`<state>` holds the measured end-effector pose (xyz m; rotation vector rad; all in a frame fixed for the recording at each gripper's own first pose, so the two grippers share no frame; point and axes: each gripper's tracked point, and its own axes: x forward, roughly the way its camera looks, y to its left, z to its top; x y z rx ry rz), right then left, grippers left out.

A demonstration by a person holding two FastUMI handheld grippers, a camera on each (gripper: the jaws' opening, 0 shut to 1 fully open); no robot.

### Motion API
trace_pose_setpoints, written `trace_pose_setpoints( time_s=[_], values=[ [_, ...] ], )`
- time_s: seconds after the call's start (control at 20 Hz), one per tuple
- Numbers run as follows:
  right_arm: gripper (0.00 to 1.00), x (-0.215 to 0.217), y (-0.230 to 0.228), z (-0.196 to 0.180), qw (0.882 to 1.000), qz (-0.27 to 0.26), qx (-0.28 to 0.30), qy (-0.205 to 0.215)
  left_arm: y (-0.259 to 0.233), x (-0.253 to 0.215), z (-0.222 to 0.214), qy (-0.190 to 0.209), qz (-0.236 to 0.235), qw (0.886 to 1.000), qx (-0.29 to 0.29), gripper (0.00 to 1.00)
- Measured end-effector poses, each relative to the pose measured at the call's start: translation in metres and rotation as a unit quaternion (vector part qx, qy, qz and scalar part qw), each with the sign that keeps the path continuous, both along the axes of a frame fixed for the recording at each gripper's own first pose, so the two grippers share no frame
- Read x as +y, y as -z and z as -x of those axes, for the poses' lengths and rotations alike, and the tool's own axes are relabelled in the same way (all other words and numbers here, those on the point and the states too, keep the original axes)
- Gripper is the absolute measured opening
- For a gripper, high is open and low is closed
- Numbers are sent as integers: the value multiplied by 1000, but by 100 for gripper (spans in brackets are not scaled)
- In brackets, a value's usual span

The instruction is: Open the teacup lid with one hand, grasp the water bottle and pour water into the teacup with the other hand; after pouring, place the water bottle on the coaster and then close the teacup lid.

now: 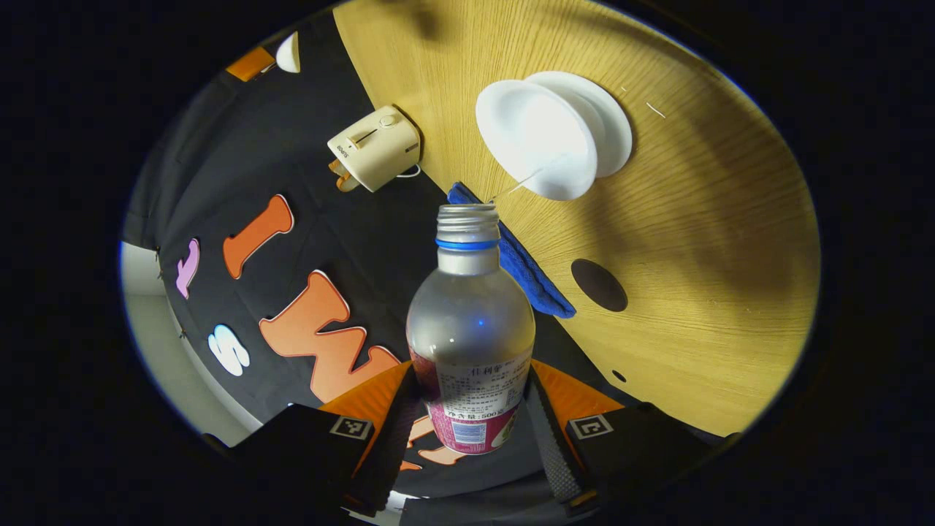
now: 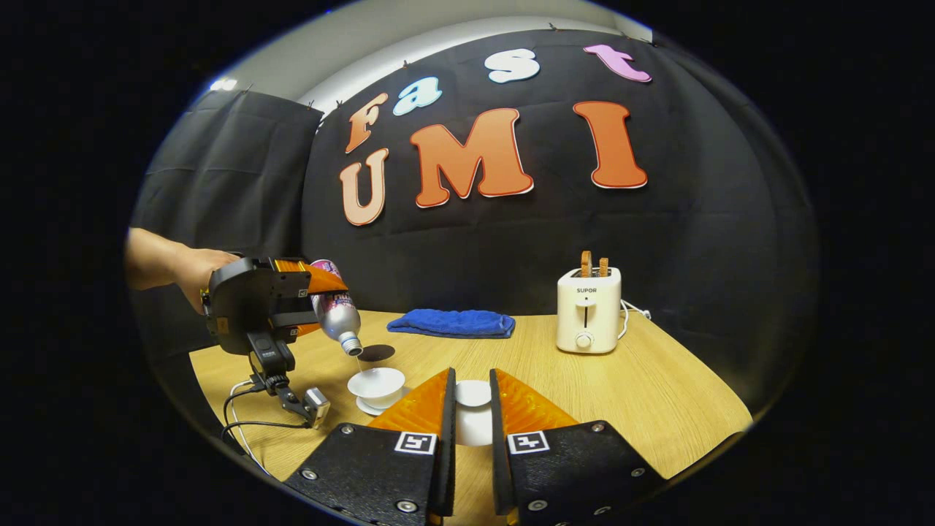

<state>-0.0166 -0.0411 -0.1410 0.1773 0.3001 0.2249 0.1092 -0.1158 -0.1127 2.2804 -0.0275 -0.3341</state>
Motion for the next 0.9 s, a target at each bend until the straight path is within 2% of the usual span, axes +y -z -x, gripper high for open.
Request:
trace_pose_setpoints(
  time_s=[0.2, 0.25, 0.35, 0.45, 0.5, 0.55, 0.65, 0.75, 0.8, 0.85, 0.9],
  values=[
    [22, 5, -3, -3, 1000, 4, 1, -1, -6, -5, 2, 15, 24, 999, -14, 80],
    [22, 7, -5, -4, 1000, 5, 0, -1, -10, -7, 3, 21, 40, 999, -17, 85],
    [21, 11, -8, -6, 1000, 6, -2, 0, -22, -6, 2, 27, 92, 995, -30, 83],
    [21, 17, -11, -9, 1000, 7, -3, -2, -40, -3, 1, 30, 160, 985, -51, 79],
    [21, 20, -14, -9, 1000, 8, -4, -4, -50, 0, 0, 30, 194, 978, -64, 85],
    [21, 23, -15, -11, 1000, 10, -5, -4, -61, 6, -1, 28, 223, 971, -75, 79],
    [21, 31, -21, -15, 1000, 12, -9, -6, -79, 18, -4, 17, 292, 951, -99, 82],
    [21, 38, -28, -19, 1000, 14, -14, -6, -95, 28, -4, 14, 366, 923, -114, 86],
    [21, 41, -30, -22, 1000, 16, -17, -5, -104, 32, -2, 19, 400, 908, -126, 78],
    [21, 45, -31, -25, 1000, 20, -19, -4, -113, 35, 1, 27, 428, 893, -139, 82],
    [21, 48, -33, -27, 1000, 24, -18, -5, -126, 37, 4, 38, 454, 877, -152, 78]
  ],
)
